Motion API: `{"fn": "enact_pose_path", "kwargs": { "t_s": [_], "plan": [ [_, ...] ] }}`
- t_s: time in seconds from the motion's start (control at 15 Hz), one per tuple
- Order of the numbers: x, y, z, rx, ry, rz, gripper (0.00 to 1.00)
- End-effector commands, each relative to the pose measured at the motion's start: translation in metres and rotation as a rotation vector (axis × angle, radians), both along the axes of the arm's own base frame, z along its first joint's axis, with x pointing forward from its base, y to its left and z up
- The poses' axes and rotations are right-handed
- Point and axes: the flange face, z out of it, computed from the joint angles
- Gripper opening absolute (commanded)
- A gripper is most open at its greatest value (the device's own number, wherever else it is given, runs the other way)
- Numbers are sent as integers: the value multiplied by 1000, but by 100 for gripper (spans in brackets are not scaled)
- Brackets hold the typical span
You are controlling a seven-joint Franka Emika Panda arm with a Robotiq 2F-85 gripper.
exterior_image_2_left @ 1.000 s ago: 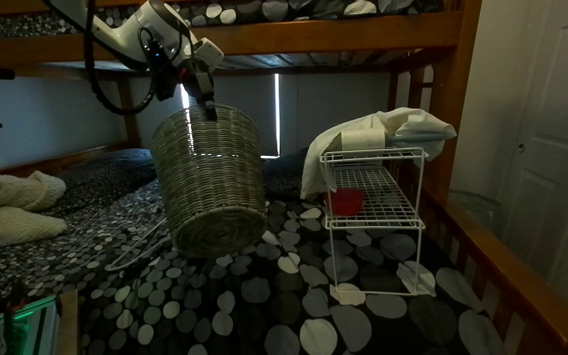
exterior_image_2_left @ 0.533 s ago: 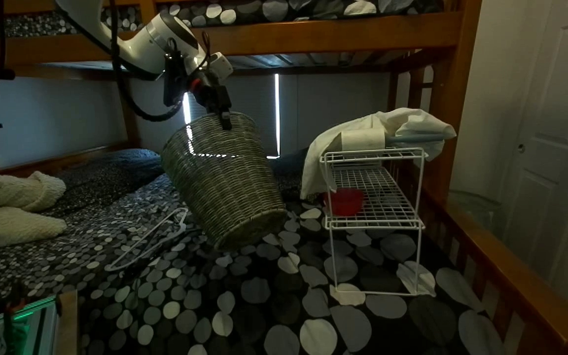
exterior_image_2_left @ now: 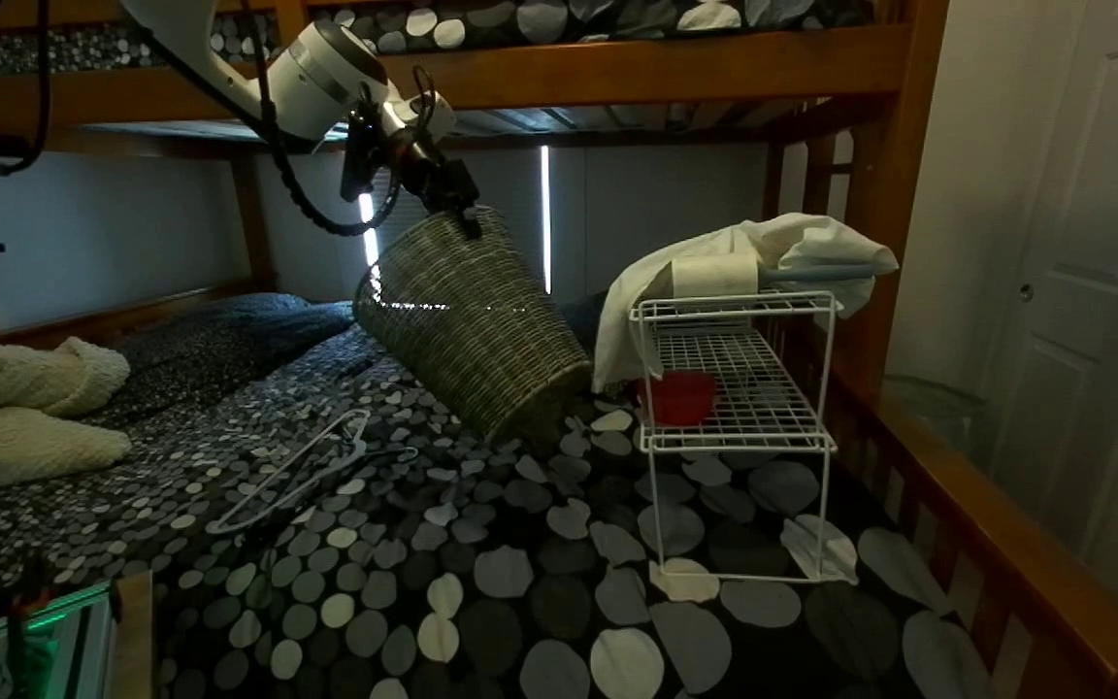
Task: Pour out the objects from the woven basket
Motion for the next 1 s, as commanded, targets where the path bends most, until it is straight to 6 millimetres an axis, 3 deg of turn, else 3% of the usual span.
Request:
{"fn": "enact_pose_path", "kwargs": {
  "t_s": [0.0,0.27,0.47,0.53,0.67,0.93],
  "plan": [
    [10,24,8,204,-41,-23,3],
    [12,43,-26,442,18,-81,3],
    [7,37,-55,547,88,-211,3],
    [4,32,-63,540,107,-237,38],
    [1,20,-68,502,106,-238,44],
    [-1,6,-50,432,61,-98,75]
  ]
}}
